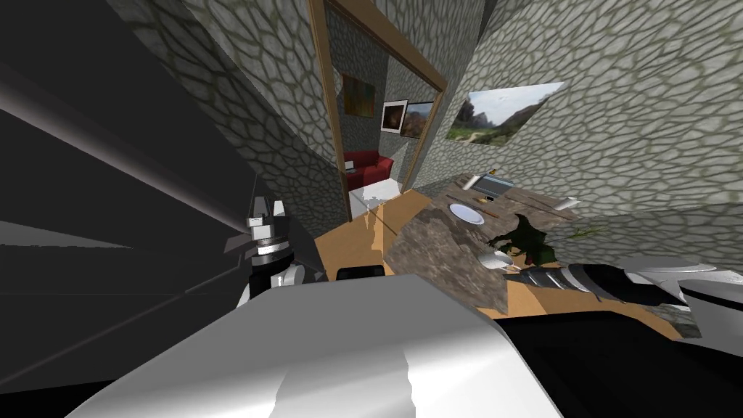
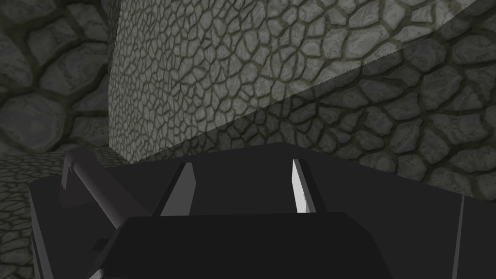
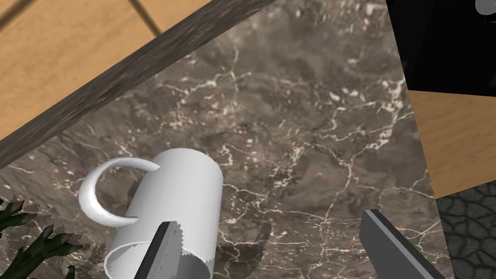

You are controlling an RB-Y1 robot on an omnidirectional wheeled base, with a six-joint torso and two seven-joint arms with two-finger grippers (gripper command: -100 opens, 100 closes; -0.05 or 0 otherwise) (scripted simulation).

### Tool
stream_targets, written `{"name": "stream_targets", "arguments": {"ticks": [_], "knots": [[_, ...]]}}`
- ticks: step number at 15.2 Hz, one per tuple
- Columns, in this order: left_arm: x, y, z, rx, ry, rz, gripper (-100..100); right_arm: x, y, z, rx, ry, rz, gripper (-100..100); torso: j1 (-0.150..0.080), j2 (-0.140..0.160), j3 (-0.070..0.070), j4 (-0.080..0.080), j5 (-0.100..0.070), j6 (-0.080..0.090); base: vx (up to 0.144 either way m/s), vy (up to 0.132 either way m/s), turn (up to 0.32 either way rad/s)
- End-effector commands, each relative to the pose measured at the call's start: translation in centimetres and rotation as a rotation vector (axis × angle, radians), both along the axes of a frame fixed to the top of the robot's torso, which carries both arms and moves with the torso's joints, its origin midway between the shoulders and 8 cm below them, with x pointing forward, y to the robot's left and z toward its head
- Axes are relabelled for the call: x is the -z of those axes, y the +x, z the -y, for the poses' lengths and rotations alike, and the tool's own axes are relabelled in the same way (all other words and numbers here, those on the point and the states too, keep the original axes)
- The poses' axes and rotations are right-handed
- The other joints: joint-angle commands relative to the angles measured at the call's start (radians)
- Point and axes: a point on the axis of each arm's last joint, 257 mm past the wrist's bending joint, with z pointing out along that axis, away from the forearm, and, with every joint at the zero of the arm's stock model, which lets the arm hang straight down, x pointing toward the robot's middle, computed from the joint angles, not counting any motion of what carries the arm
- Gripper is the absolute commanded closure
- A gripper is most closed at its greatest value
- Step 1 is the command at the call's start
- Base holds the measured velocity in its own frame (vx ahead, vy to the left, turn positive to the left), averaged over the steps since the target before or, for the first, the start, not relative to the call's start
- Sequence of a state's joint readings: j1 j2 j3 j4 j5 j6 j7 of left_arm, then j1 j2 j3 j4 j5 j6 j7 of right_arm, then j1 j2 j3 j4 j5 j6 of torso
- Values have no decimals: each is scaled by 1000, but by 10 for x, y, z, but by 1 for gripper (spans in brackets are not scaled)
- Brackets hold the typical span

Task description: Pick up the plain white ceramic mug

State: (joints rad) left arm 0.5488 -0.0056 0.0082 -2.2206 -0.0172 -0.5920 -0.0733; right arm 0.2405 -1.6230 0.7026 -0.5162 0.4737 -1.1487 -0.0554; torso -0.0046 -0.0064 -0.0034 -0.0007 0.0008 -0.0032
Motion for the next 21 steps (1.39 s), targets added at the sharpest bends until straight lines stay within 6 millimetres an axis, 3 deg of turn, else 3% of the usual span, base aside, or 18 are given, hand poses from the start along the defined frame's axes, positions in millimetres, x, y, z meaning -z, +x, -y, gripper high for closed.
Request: {"name": "stream_targets", "arguments": {"ticks": [1,4,8,9,10,13,14,15,17,20,21], "knots": [[0,0,0,0,0,0,0,-7,-12,9,18,-22,-29,-100,0,0,0,0,0,0,61,-46,236],[0,0,0,0,0,0,0,4,-43,6,47,1,-96,-100,-2,-2,-1,0,0,-1,80,-80,295],[0,0,0,0,0,0,0,4,-41,6,46,0,-93,-100,-6,-4,-2,-1,-4,-3,43,-67,77],[0,0,0,0,0,0,0,28,-61,-11,36,48,-134,-100,-6,-3,-2,0,-5,-3,23,-9,81],[0,0,0,0,0,0,0,19,-44,-1,38,17,-98,-100,-7,-3,-2,-1,-7,-4,38,-1,115],[0,0,0,0,0,0,0,22,-47,-8,36,41,-89,-100,-8,-4,-2,-1,-6,-4,22,-5,8],[0,0,0,0,0,0,0,22,-52,-8,43,40,-93,-100,-8,-3,-2,0,-6,-3,0,0,0],[0,0,0,0,0,0,0,45,-70,-25,31,87,-132,-100,-7,-2,-1,0,-6,-3,20,-1,86],[0,0,0,0,0,0,0,42,-85,-22,46,78,-148,-100,-8,-3,-2,0,-6,-4,31,-5,76],[0,0,0,0,0,0,0,37,-66,-19,46,71,-95,-100,-8,-2,-1,0,-6,-4,9,-3,-10],[0,0,0,0,0,0,0,58,-91,-36,39,114,-143,-100,-7,-2,-1,0,-6,-4,17,-6,91]]}}
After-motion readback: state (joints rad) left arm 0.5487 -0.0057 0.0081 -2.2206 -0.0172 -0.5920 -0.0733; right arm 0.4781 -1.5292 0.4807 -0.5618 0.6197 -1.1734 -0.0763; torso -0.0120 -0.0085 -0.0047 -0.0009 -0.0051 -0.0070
